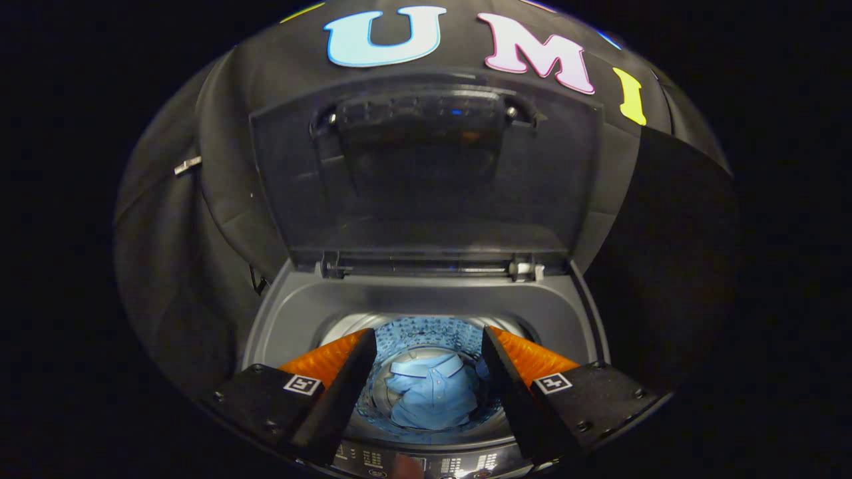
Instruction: Put the clothes into the washing machine and then close the washing machine lid.
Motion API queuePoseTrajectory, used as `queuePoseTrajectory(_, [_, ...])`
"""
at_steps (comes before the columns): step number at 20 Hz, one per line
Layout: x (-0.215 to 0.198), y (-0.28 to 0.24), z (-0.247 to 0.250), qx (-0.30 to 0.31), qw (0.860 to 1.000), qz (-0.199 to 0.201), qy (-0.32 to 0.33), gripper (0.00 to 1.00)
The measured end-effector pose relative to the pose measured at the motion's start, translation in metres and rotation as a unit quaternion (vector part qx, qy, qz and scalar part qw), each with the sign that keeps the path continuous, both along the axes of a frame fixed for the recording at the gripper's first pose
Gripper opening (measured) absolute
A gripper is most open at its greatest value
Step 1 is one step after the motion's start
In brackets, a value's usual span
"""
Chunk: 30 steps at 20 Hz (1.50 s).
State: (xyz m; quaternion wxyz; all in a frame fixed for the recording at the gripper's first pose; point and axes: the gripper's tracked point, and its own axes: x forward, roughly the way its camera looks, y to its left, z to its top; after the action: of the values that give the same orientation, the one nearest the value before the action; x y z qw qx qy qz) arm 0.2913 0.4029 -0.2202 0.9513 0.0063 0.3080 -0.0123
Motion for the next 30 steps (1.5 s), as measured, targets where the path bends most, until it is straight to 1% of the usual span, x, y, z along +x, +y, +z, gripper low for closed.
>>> queuePoseTrajectory(2, [0.0,-0.007,0.025,0.006,1.0,-0.008,-0.017,1.0])
queuePoseTrajectory(6, [0.011,-0.015,0.085,0.009,0.998,-0.002,-0.063,1.0])
queuePoseTrajectory(11, [0.036,-0.014,0.147,0.01,0.995,0.008,-0.102,1.0])
queuePoseTrajectory(12, [0.044,-0.01,0.163,0.011,0.994,0.016,-0.112,1.0])
queuePoseTrajectory(14, [0.057,-0.01,0.185,-0.006,0.992,0.02,-0.123,1.0])
queuePoseTrajectory(15, [0.064,-0.007,0.195,-0.006,0.991,0.021,-0.13,1.0])
queuePoseTrajectory(18, [0.087,-0.003,0.212,0.013,0.99,0.015,-0.138,1.0])
queuePoseTrajectory(21, [0.107,0.002,0.218,0.036,0.99,0.01,-0.137,1.0])
queuePoseTrajectory(24, [0.13,0.0,0.217,0.023,0.991,0.011,-0.134,1.0])
queuePoseTrajectory(26, [0.145,-0.004,0.208,0.006,0.993,0.001,-0.12,1.0])
queuePoseTrajectory(30, [0.164,0.006,0.185,0.002,0.996,0.015,-0.089,1.0])
